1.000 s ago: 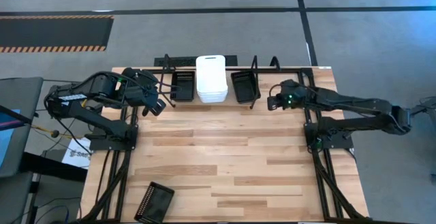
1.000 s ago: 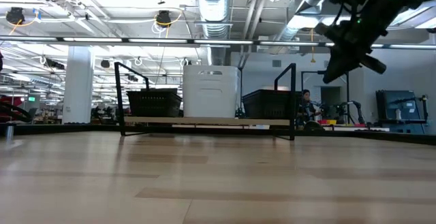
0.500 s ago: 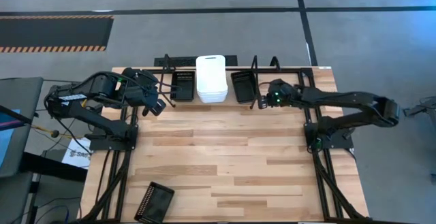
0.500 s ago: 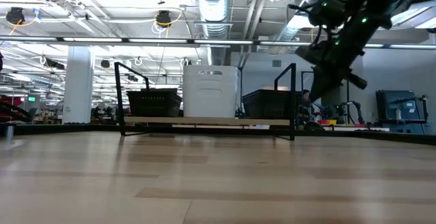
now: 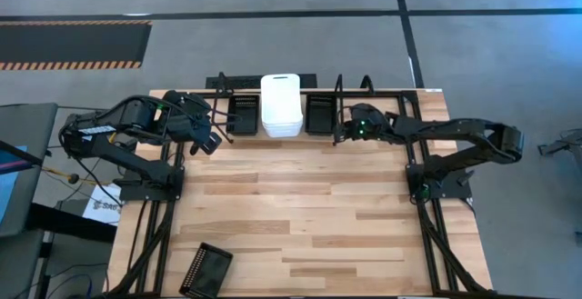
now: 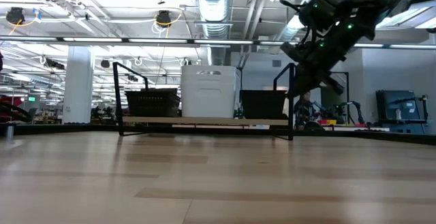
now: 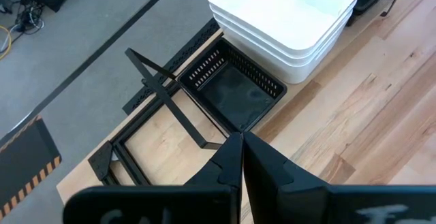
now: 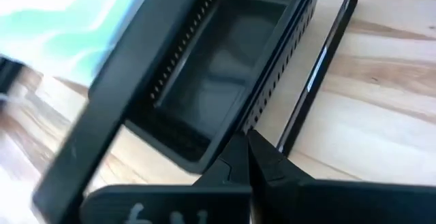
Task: Stack baskets on shelf by color
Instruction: Adjust the stacked black bin, then stack the black bin on top of the left black bin on the shelf
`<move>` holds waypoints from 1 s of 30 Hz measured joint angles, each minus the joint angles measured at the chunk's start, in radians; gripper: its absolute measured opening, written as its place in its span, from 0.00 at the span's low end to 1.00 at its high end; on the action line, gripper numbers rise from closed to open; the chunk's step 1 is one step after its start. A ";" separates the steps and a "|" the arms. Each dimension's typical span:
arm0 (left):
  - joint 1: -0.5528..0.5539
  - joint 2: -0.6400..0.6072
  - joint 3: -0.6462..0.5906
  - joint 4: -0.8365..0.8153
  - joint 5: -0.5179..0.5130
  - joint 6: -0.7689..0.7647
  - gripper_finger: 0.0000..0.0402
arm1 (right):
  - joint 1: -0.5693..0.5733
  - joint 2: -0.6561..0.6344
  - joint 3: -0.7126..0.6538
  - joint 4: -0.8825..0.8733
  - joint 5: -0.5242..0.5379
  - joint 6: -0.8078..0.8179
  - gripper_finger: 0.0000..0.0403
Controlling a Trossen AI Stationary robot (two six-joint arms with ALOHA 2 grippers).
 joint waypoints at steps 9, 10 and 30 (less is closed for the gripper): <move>0.000 0.000 0.000 0.000 0.002 0.000 0.00 | -0.013 -0.132 0.000 -0.211 0.022 -0.019 0.00; 0.000 0.000 0.000 0.000 0.004 0.000 0.00 | -0.014 -0.159 0.000 -0.255 0.037 -0.019 0.00; -0.001 -0.017 -0.341 0.175 0.448 0.182 0.00 | 0.061 -0.613 0.000 -0.403 0.083 -0.012 0.00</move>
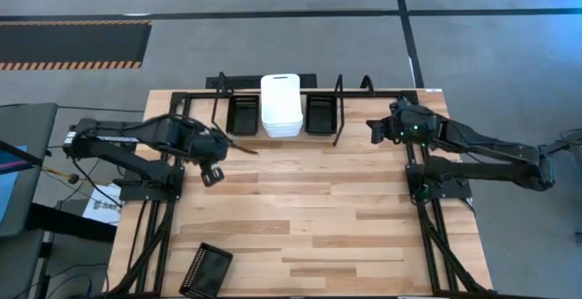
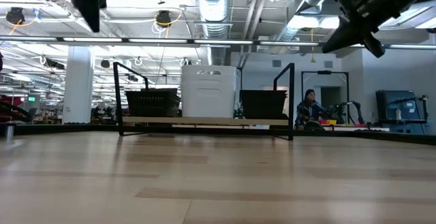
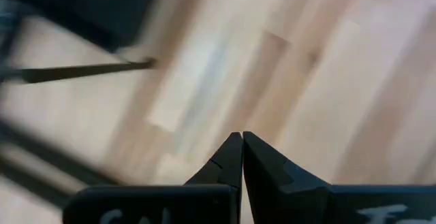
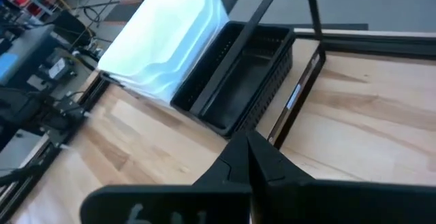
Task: Stack baskets on shelf by color
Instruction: Stack the black bin on top of the left black bin on the shelf
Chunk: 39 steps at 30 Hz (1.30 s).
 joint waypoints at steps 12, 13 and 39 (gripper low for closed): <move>-0.020 -0.237 -0.222 0.106 0.195 -0.134 0.00 | 0.027 0.002 0.000 -0.003 0.000 -0.002 0.00; -0.029 -0.266 -0.226 0.105 0.194 -0.160 0.00 | 0.027 0.002 0.000 -0.003 0.000 -0.002 0.00; -0.118 -0.484 -0.302 0.076 0.184 -0.233 0.00 | 0.026 0.007 0.000 0.050 0.003 -0.002 0.00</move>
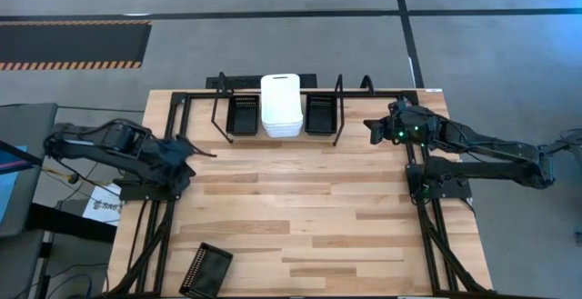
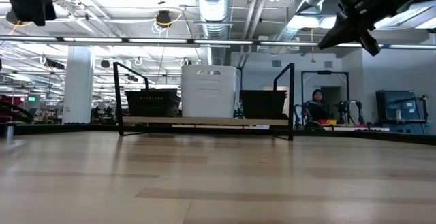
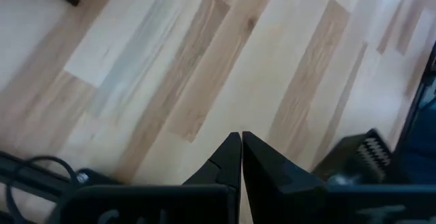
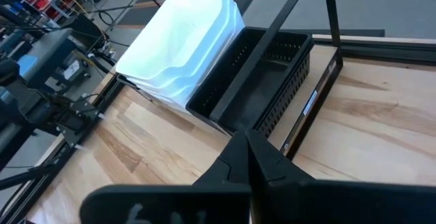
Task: Stack baskets on shelf by color
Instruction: Stack the black bin on top of the left black bin on the shelf
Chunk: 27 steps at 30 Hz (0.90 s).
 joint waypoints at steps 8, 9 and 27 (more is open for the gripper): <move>-0.010 0.143 0.000 0.006 0.027 0.185 0.02 | 0.000 0.000 0.000 -0.001 0.001 -0.017 0.00; -0.017 0.172 0.000 0.007 0.029 0.208 0.03 | 0.000 0.000 0.000 -0.001 0.002 -0.019 0.00; -0.219 0.666 0.000 0.337 0.240 0.325 0.19 | 0.000 -0.003 0.000 -0.001 -0.044 -0.109 0.00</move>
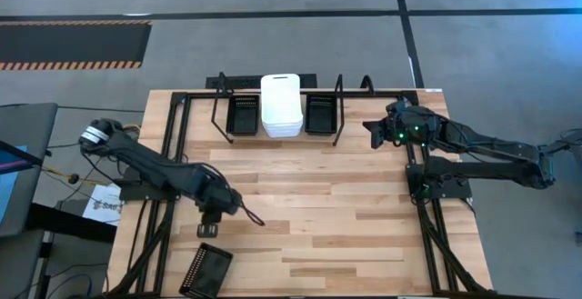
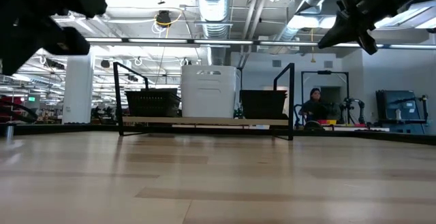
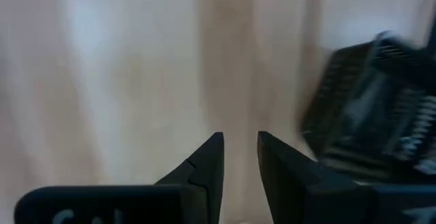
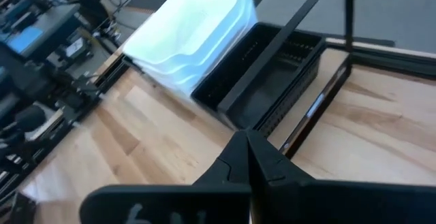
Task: Stack baskets on shelf by color
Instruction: Stack the black bin on top of the left black bin on the shelf
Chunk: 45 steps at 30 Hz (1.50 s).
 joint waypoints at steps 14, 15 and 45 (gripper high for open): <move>-0.033 0.137 0.122 0.121 0.190 -0.123 0.18 | 0.013 -0.006 0.000 -0.004 -0.127 -0.102 0.00; -0.042 0.138 0.131 0.106 0.189 -0.123 0.18 | 0.019 -0.006 0.000 -0.005 -0.127 -0.102 0.00; -0.265 0.137 0.143 0.004 0.014 -0.161 0.37 | 0.157 -0.006 0.000 0.002 -0.172 -0.086 0.01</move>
